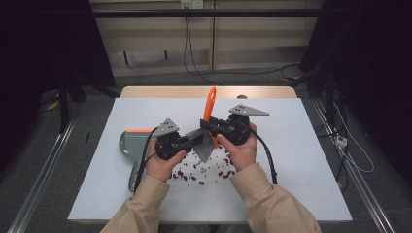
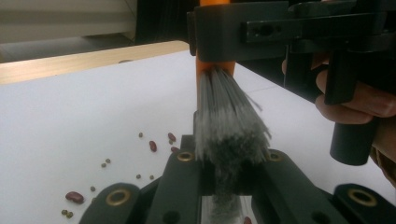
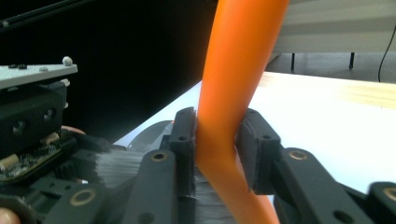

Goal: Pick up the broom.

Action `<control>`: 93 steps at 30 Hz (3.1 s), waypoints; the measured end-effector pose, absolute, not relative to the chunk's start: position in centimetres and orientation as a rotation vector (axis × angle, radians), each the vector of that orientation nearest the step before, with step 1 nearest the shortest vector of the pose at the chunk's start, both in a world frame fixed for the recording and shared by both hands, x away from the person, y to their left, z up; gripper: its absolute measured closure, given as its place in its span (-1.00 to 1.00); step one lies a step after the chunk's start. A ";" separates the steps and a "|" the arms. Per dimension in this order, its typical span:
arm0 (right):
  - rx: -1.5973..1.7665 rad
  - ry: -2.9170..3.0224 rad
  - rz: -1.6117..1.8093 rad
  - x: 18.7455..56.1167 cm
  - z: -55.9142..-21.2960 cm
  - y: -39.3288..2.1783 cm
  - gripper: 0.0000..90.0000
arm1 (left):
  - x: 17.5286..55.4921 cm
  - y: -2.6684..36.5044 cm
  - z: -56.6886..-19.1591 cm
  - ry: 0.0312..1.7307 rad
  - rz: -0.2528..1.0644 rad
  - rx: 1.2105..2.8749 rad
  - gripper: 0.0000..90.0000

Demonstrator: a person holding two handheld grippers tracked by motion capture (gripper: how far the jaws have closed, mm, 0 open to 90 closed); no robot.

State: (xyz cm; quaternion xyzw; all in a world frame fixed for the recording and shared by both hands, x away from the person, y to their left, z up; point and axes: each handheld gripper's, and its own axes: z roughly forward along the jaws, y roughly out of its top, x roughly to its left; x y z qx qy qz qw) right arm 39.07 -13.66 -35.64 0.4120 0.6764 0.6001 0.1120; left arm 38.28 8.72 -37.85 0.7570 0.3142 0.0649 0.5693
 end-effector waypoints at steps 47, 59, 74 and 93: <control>0.949 2.189 1.854 36.7 -40.1 -19.4 0.02 | 37.9 8.1 -36.7 0.559 -0.010 1.783 0.88; 0.873 2.318 1.879 36.9 -40.4 -19.5 0.53 | 38.6 8.5 -37.2 0.553 0.014 1.758 0.72; 1.159 2.222 1.481 37.0 -37.6 -24.1 0.54 | 38.9 10.7 -36.8 0.663 0.217 1.811 -0.31; 1.330 2.295 0.946 38.1 -38.1 -26.6 0.54 | 39.1 14.0 -37.2 0.737 0.311 1.844 -0.64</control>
